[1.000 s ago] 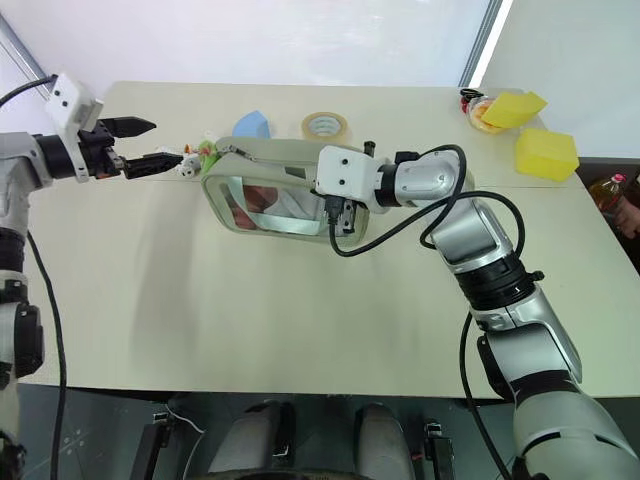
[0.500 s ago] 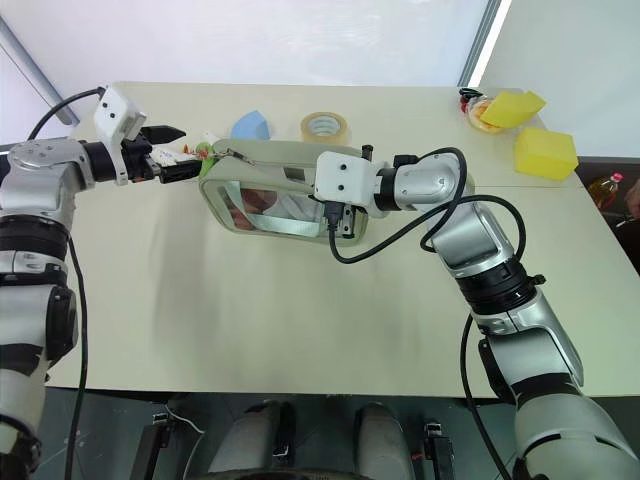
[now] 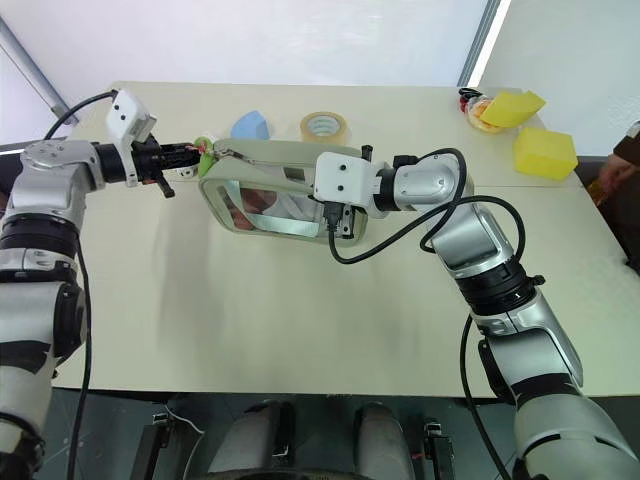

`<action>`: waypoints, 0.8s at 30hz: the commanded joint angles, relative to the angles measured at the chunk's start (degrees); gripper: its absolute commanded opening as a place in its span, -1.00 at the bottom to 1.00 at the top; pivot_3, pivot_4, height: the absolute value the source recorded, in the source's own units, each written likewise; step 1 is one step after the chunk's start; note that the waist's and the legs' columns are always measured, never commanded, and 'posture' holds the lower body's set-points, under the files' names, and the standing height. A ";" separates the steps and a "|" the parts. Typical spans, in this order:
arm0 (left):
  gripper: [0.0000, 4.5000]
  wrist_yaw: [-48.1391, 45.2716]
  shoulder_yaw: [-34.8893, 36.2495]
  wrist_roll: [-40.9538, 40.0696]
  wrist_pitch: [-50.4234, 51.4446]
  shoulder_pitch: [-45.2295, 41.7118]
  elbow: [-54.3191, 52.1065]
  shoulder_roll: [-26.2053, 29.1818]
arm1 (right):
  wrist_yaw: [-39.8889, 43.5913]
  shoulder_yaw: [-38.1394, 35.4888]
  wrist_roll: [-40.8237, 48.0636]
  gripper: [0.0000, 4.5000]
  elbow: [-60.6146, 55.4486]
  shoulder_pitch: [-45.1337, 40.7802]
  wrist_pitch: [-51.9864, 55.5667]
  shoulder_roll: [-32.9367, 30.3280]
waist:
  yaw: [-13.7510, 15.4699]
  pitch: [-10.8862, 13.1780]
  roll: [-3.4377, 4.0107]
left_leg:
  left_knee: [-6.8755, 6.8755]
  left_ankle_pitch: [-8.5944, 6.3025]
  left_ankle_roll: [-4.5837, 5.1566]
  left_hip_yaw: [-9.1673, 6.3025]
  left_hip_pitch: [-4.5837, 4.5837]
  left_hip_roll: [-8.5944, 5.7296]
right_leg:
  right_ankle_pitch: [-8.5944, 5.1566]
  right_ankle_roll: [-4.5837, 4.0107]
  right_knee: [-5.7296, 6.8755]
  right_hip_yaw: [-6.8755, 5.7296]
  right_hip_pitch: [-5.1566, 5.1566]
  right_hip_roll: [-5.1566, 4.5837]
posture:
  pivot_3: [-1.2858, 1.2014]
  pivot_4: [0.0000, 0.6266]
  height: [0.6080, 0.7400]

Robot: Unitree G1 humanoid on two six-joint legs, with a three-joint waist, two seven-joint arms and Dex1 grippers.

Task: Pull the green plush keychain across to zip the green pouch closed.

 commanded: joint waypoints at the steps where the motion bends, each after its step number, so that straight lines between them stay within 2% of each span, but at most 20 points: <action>1: -0.98 -1.29 3.50 -3.32 3.42 -4.39 -2.88 2.13 | -0.64 -0.73 -0.28 -1.00 0.00 -1.06 -0.92 -0.05 | 0.01 0.00 0.00 | 0.00 0.00 0.00 0.00 0.00 0.00 | 0.00 0.00 0.00 0.00 0.00 0.00 | 0.03 -0.52 1.00; 5: -0.98 -6.22 3.54 -7.18 10.12 -3.53 -9.96 1.58 | -1.45 -0.53 -1.23 -1.00 3.12 -1.33 -2.76 -0.14 | 0.00 0.00 0.00 | 0.01 0.00 0.00 -0.03 0.02 0.00 | 0.00 0.00 0.00 0.01 0.04 0.00 | 0.03 -0.52 1.00; 8: -0.98 -6.04 2.99 -8.58 13.08 -2.63 -14.82 -0.35 | -1.93 -0.46 -1.34 -1.00 4.85 -1.86 -3.83 0.37 | 0.07 0.00 0.00 | 0.02 0.00 -0.01 -0.06 0.01 0.00 | 0.00 0.00 0.00 0.01 0.06 0.00 | 0.03 -0.52 1.00; 13: -0.98 -2.88 1.16 -7.26 12.33 0.14 -19.10 -4.13 | -2.20 -0.13 -1.32 -1.00 5.30 -2.20 -4.26 1.15 | 0.01 0.00 0.00 | 0.04 0.00 -0.01 -0.13 0.02 0.01 | 0.00 0.00 -0.01 0.01 0.06 0.00 | 0.03 -0.52 1.00; 17: -0.98 -1.15 -0.36 -5.36 10.95 0.83 -19.27 -4.80 | -2.26 -0.35 -1.33 -1.00 5.18 -2.16 -4.23 1.13 | -0.06 0.00 0.00 | 0.03 0.00 -0.01 -0.12 0.03 0.01 | 0.00 0.00 0.00 0.01 0.05 0.00 | 0.03 -0.52 1.00; 20: -0.54 -1.27 -0.49 -5.28 10.63 0.84 -19.11 -4.56 | -2.31 -0.53 -1.41 -1.00 4.97 -1.87 -4.08 0.83 | 0.01 0.00 0.00 | 0.03 0.00 -0.01 -0.11 0.03 0.01 | 0.00 0.00 0.00 0.01 0.05 0.00 | 0.03 -0.52 1.00; 24: 0.33 -1.26 0.00 -5.43 10.98 -0.12 -19.61 -3.65 | -2.38 -0.59 -1.43 -1.00 4.95 -1.76 -3.99 0.78 | 0.02 0.00 0.00 | 0.03 0.00 -0.01 -0.12 0.03 0.00 | 0.00 0.00 -0.01 0.01 0.06 0.00 | 0.03 -0.52 1.00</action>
